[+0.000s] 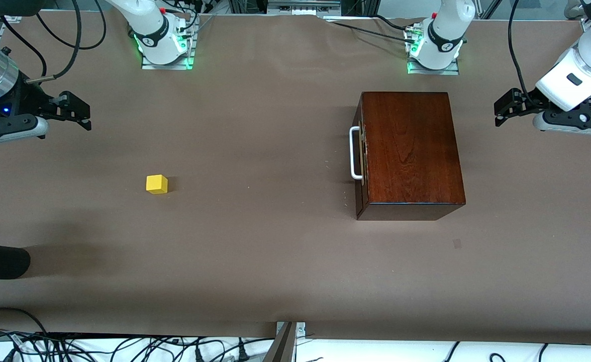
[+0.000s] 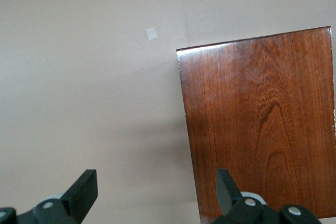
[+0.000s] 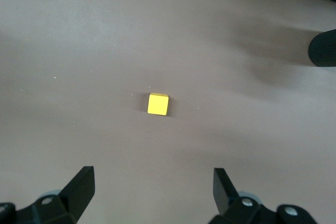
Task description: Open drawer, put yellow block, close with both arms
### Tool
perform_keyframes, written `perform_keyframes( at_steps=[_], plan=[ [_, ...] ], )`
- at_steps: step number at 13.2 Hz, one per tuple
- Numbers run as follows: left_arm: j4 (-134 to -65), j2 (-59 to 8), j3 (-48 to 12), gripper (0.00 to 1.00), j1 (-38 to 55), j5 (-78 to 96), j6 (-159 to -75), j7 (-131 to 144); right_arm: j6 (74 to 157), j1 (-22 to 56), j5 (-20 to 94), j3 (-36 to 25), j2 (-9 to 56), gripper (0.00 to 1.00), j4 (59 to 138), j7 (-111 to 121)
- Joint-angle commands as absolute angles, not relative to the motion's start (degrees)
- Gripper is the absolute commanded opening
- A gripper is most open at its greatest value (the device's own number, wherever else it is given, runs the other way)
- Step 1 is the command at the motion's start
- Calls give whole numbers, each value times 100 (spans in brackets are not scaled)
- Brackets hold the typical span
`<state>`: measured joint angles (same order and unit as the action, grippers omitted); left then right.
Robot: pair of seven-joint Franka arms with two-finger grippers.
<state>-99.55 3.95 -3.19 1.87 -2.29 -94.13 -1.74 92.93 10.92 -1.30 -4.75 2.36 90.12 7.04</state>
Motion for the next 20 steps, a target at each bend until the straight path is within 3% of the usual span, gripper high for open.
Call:
perform_keyframes(
  at_steps=[1, 9, 14, 17, 20],
  plan=[
    [-9791, 325, -325, 100, 202, -202, -9316, -167, 9246, 1099, -141, -483, 255, 100, 8903, 633],
    [-9791, 316, -334, 100, 211, -158, -9229, -132, 9246, 1099, -141, -483, 255, 100, 8903, 633],
    [-9800, 290, -483, 100, 220, 157, -8509, -167, 9246, 1099, -141, -483, 255, 100, 8903, 633],
    [-9809, 255, -1324, 100, 220, 211, -8367, 191, 9246, 1099, -141, -483, 255, 100, 8903, 633],
    [-9503, -489, -2423, 100, 228, 132, -8682, 1394, 9255, 1099, -141, -483, 255, 100, 8903, 633]
  ],
)
